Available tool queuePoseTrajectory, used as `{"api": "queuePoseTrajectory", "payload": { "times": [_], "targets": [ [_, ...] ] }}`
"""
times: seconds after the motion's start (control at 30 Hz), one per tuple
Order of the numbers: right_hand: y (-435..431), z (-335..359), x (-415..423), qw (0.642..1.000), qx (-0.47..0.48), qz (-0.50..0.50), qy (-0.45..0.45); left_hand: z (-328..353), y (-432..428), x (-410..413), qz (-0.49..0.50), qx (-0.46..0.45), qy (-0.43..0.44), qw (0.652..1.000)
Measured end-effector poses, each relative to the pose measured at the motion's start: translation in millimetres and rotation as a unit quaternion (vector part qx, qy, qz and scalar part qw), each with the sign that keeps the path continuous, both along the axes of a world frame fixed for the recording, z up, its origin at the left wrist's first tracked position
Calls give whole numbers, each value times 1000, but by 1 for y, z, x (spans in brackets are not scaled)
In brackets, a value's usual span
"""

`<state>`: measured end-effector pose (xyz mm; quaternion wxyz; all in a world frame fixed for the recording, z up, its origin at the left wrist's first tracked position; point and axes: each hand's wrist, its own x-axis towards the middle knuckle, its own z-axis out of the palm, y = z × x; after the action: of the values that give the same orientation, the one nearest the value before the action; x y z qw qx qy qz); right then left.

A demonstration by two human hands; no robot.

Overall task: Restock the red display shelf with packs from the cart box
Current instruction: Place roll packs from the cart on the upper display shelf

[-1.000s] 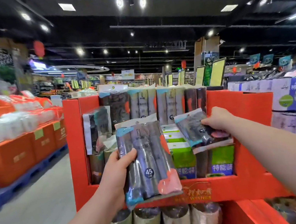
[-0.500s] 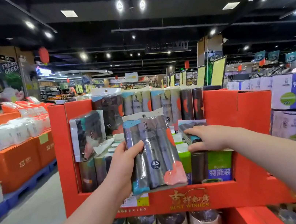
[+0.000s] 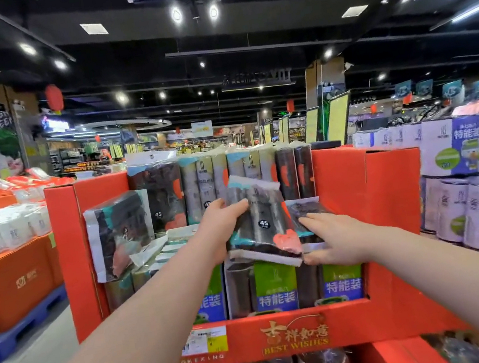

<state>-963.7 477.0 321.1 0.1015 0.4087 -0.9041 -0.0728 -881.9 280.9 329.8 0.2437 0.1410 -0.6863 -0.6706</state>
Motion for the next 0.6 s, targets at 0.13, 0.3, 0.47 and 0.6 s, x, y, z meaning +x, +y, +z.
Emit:
{"api": "queuePoseTrajectory", "payload": {
  "times": [0.13, 0.3, 0.47, 0.6],
  "targets": [
    [0, -1, 3, 1000, 2, -4, 8, -5, -6, -2, 92, -276, -85, 953],
    [-1, -2, 4, 1000, 6, -11, 17, -13, 1, 25, 9, -389, -114, 914],
    [-2, -3, 5, 1000, 6, -21, 6, -23, 3, 27, -7, -542, -158, 826],
    [-2, -3, 7, 1000, 0, -27, 2, -24, 8, 13, 9, -560, -159, 813]
  ]
}}
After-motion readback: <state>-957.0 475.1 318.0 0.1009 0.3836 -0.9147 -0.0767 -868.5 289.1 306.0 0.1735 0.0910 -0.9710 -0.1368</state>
